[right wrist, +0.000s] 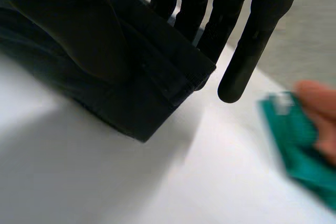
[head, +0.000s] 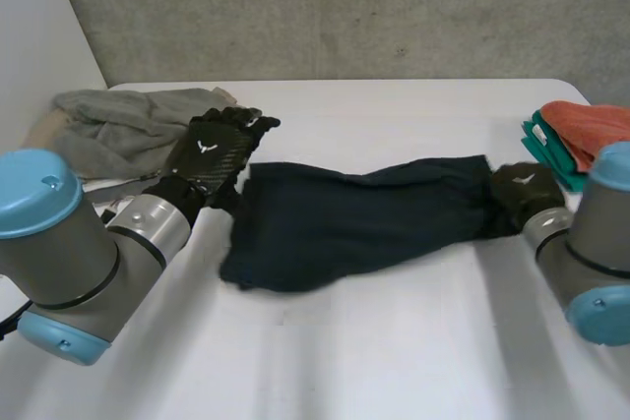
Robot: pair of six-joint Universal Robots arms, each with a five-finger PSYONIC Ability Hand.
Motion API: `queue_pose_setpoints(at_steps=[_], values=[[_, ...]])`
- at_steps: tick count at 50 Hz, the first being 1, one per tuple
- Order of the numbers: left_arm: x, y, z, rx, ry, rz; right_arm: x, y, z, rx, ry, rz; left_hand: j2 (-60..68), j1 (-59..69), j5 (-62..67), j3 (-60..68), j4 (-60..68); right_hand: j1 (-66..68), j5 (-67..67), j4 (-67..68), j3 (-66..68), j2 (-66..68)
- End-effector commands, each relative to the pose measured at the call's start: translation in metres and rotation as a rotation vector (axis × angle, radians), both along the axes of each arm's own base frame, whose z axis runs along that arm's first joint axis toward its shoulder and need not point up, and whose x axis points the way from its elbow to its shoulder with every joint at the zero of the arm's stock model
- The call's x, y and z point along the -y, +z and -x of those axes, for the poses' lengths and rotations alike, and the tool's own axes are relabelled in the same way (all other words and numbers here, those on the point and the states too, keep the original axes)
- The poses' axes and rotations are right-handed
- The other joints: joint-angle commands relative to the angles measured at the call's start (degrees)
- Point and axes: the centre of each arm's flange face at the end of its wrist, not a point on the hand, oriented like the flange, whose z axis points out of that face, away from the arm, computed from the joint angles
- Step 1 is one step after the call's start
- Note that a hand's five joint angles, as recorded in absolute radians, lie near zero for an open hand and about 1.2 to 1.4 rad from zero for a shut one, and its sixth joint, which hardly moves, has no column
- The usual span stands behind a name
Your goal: Fold the laundry.
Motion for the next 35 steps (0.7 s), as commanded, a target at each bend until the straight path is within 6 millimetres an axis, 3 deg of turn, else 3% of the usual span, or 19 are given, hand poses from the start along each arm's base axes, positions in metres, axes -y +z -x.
queue_pose_setpoints(at_steps=[1,5,6,8,10,13,14,16,17,18,20,21,24,30,32,35], values=[[-0.004,0.017,-0.01,-0.028,0.023,0.022,0.01,0.026,0.031,-0.292,-0.042,0.118,-1.8,-0.8,-2.8,-2.2,-1.6,20.7,14.5,11.5,12.6,13.1],[-0.006,0.02,-0.013,-0.044,0.03,0.018,0.003,0.037,0.003,-0.425,0.067,0.221,-1.8,-0.8,-2.8,-2.2,-1.6,20.7,14.5,11.5,12.6,13.1],[-0.006,0.02,-0.014,-0.047,0.03,0.017,-0.007,0.042,-0.022,-0.425,0.153,0.293,-1.8,-0.8,-2.8,-2.2,-1.6,20.7,14.5,11.5,12.6,13.1],[-0.007,0.021,-0.014,-0.053,0.028,0.012,-0.021,0.045,-0.048,-0.411,0.255,0.362,-1.8,-0.8,-2.8,-2.2,-1.6,20.7,14.5,11.5,12.6,13.1],[-0.008,0.019,-0.014,-0.056,0.031,0.005,-0.051,0.047,-0.09,-0.379,0.456,0.47,-1.8,-0.8,-2.8,-2.2,-1.6,20.7,14.5,11.5,12.6,13.1],[-0.008,0.017,-0.014,-0.056,0.033,-0.008,-0.088,0.031,-0.124,-0.348,0.688,0.523,-1.8,-0.8,-2.8,-2.2,-1.6,20.7,14.5,11.5,12.6,13.1],[-0.009,0.017,-0.014,-0.056,0.032,-0.008,-0.111,0.015,-0.14,-0.332,0.83,0.524,-1.8,-0.8,-2.8,-2.2,-1.6,20.7,14.5,11.5,12.6,13.1],[-0.01,0.015,-0.014,-0.052,0.03,-0.016,-0.131,0.001,-0.151,-0.323,0.947,0.509,-1.8,-0.8,-2.8,-2.2,-1.6,20.7,14.5,11.5,12.6,13.1],[-0.01,0.015,-0.013,-0.049,0.029,-0.016,-0.137,-0.005,-0.153,-0.331,0.973,0.493,-1.8,-0.8,-2.8,-2.2,-1.6,20.7,14.5,11.5,12.6,13.1],[-0.01,0.015,-0.013,-0.047,0.03,-0.018,-0.14,-0.014,-0.154,-0.358,0.987,0.463,-1.8,-0.8,-2.8,-2.2,-1.6,9.2,3.0,0.0,1.1,1.6],[-0.009,0.016,-0.013,-0.045,0.031,-0.021,-0.14,-0.015,-0.156,-0.38,0.991,0.444,-1.8,-0.8,-2.8,-2.2,-1.6,-35.1,-41.3,-44.3,-43.2,-42.7],[-0.009,0.016,-0.013,-0.046,0.032,-0.019,-0.139,-0.013,-0.155,-0.387,0.987,0.433,-1.8,-0.8,-2.8,-2.2,-1.6,-49.3,-55.5,-58.5,-57.4,-56.9],[-0.007,0.022,-0.01,-0.05,0.03,-0.007,-0.13,0.003,-0.155,-0.319,0.915,0.382,-1.8,-0.8,-2.8,-2.2,-1.6,-49.3,-55.5,-58.5,-57.4,-56.9],[-0.002,0.038,0.001,-0.058,0.033,0.0,-0.083,0.082,-0.123,0.305,0.584,0.188,-1.8,-0.8,-2.8,-2.2,-1.6,-49.3,-55.5,-58.5,-57.4,-56.9],[0.0,0.044,0.009,-0.054,0.041,-0.01,-0.065,0.084,-0.111,0.457,0.503,0.106,-1.8,-0.8,-2.8,-2.2,-1.6,-49.3,-55.5,-58.5,-57.4,-56.9],[-0.003,0.046,0.023,-0.031,0.03,-0.05,-0.052,0.082,-0.102,0.474,0.452,0.078,-1.8,-0.8,-2.8,-2.2,-1.6,-49.3,-55.5,-58.5,-57.4,-56.9]])
